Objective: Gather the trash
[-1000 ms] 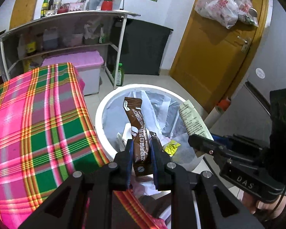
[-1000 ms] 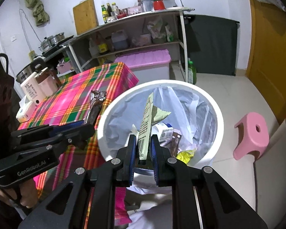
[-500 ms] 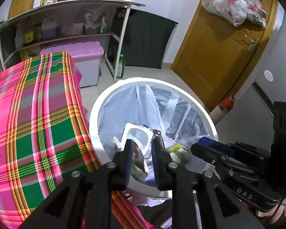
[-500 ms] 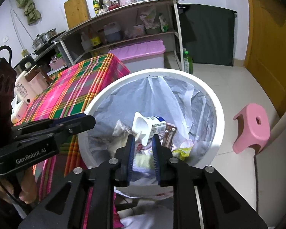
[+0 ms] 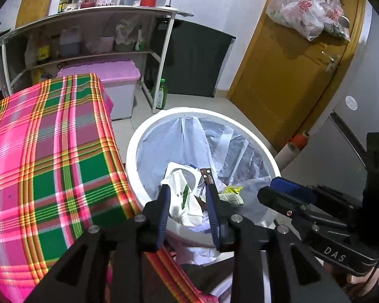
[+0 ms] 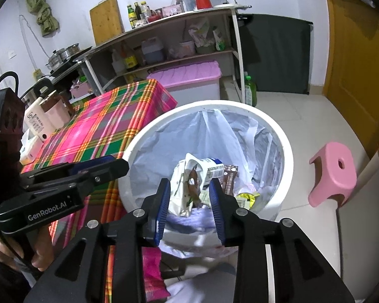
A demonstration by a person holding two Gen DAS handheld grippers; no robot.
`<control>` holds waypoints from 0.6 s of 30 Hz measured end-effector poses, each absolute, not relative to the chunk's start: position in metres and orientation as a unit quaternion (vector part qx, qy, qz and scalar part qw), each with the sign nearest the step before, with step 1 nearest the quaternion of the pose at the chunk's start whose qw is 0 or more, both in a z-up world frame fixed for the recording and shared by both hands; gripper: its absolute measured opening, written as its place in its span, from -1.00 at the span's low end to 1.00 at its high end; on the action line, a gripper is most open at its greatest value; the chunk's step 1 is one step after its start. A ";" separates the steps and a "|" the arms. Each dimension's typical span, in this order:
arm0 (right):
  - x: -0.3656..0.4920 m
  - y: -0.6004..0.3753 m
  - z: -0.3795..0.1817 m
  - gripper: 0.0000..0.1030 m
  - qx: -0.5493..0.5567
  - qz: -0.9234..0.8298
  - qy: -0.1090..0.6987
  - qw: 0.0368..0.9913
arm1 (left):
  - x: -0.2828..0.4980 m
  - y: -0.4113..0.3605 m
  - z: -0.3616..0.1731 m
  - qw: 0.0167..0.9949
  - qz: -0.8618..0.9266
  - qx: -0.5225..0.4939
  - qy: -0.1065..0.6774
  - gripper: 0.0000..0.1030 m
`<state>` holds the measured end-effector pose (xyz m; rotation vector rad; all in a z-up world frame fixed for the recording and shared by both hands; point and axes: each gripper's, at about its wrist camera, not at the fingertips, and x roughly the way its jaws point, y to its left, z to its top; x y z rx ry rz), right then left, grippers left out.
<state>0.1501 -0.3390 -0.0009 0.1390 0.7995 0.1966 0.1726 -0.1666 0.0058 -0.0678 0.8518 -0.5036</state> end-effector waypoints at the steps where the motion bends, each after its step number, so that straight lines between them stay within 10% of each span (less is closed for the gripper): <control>1: 0.148 -0.337 0.001 -0.35 0.067 0.096 0.386 0.915 | 0.169 -0.165 0.008 0.881 -0.241 -0.031 0.406 -0.38; 18: 0.094 -0.309 0.026 -0.33 0.037 0.114 0.351 0.929 | 0.109 -0.139 0.032 0.908 -0.210 -0.025 0.362 -0.29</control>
